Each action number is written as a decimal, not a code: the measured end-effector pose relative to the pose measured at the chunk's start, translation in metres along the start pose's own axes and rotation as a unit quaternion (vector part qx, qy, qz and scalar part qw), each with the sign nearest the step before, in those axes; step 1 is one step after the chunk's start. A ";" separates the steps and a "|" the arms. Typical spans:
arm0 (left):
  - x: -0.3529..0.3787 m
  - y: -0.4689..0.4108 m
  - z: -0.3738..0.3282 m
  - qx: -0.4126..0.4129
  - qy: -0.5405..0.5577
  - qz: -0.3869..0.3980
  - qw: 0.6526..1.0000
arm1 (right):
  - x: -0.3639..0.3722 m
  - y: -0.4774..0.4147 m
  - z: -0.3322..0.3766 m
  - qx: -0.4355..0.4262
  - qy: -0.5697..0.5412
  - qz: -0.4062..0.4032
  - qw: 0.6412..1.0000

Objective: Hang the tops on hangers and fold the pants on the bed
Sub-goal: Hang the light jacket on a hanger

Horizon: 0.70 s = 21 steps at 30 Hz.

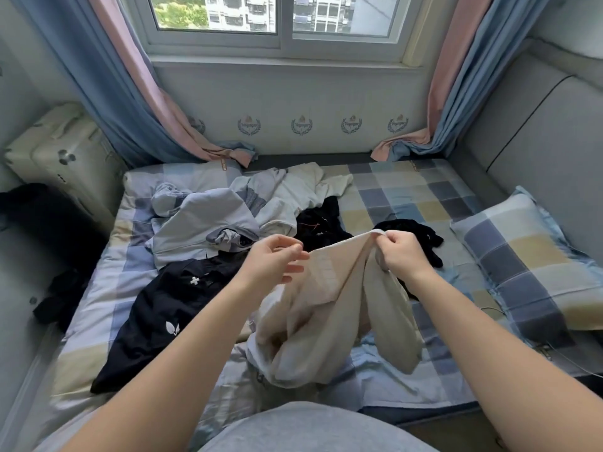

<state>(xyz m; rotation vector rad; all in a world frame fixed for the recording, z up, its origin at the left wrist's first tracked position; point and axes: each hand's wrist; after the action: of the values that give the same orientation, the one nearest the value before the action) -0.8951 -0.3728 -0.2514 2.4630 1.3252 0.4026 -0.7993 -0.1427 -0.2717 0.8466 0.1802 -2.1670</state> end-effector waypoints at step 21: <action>-0.001 0.003 0.031 0.090 -0.091 -0.025 0.992 | 0.007 0.038 0.070 0.016 -0.289 0.127 0.949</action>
<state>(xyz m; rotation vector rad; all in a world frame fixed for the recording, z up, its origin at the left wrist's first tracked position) -0.8813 -0.3798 -0.2789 2.5331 1.3969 0.0466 -0.8114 -0.1998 -0.2166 0.2052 -0.2482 -2.0767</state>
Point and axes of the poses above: each hand's wrist, its own y-axis away from the middle knuckle, its own x-axis out of the palm, z = x × y, and after that the axes turned 5 degrees about y, right-handed
